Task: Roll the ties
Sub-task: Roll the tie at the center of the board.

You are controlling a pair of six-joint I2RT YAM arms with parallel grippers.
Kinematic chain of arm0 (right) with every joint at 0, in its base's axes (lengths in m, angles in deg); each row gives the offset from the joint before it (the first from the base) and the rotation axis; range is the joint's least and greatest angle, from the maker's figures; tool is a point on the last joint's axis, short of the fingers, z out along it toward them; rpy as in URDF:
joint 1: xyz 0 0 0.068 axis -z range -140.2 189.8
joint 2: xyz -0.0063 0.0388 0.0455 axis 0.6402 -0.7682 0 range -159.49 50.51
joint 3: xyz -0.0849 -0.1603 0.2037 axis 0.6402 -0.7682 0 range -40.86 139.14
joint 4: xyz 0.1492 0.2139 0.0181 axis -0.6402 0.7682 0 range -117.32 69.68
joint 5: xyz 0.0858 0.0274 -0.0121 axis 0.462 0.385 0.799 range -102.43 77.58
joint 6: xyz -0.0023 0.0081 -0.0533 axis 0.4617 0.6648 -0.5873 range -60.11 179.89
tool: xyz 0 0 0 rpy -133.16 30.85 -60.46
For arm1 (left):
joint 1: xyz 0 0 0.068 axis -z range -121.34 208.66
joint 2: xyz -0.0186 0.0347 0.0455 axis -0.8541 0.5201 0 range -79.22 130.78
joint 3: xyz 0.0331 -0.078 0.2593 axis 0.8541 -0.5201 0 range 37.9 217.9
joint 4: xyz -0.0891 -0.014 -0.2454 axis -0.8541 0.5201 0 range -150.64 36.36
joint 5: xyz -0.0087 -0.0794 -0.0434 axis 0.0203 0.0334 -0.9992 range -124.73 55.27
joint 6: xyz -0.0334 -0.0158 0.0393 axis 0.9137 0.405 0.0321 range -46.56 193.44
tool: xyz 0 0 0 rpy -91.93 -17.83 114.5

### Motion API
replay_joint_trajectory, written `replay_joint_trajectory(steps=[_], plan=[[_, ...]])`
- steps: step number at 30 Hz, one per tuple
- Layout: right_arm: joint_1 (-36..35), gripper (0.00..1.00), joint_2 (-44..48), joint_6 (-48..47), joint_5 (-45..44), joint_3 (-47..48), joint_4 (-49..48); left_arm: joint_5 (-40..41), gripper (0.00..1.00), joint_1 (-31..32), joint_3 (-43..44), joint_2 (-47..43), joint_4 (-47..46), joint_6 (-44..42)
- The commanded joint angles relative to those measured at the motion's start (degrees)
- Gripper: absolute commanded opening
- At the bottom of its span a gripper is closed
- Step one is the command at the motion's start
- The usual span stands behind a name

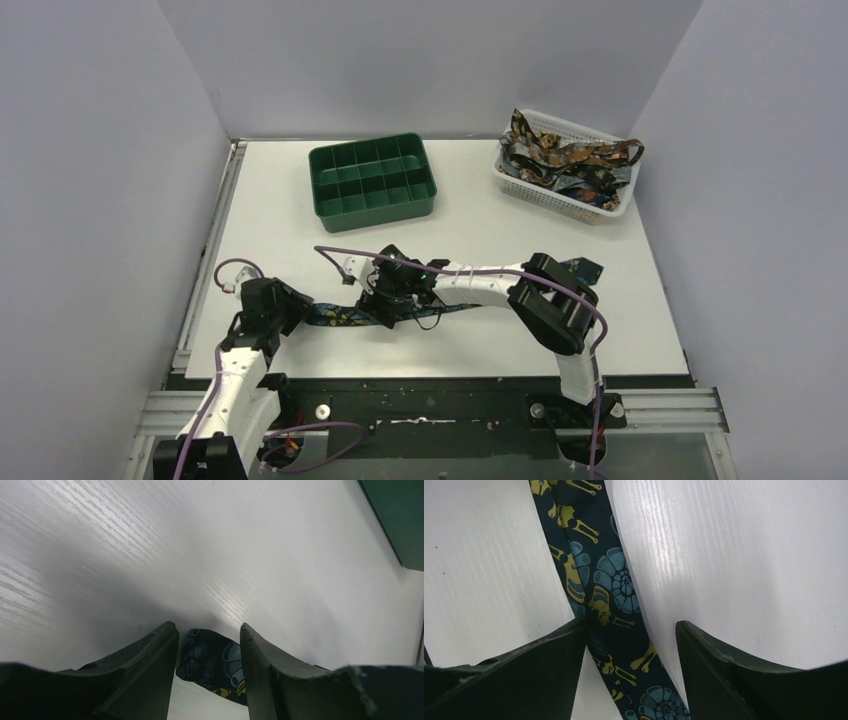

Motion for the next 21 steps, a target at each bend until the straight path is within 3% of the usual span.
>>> replay_joint_trajectory(steps=[1, 8, 15, 18, 21], plan=[[1.1, 0.68, 4.2, 0.1, 4.2, 0.7, -1.6, 1.2, 0.46, -0.4, 3.0, -0.1, 0.6, -0.9], [1.3, 0.77, 4.6, -2.2, 6.1, -1.7, -3.4, 1.4, 0.47, -0.4, 3.3, -0.6, 1.4, -1.0], [0.6, 0.79, 1.8, -7.6, 3.5, -3.4, -3.6, 1.5, 0.48, -0.4, 2.7, -1.7, 2.2, -0.7], [0.6, 0.75, 1.9, -10.2, 3.0, -3.9, -3.1, 1.4, 0.48, -0.4, 2.5, -2.2, 2.2, -0.5], [0.9, 0.65, 2.2, -12.4, 3.2, -4.9, -2.2, 1.4, 0.48, -0.4, 2.7, -2.3, 2.3, -0.5]])
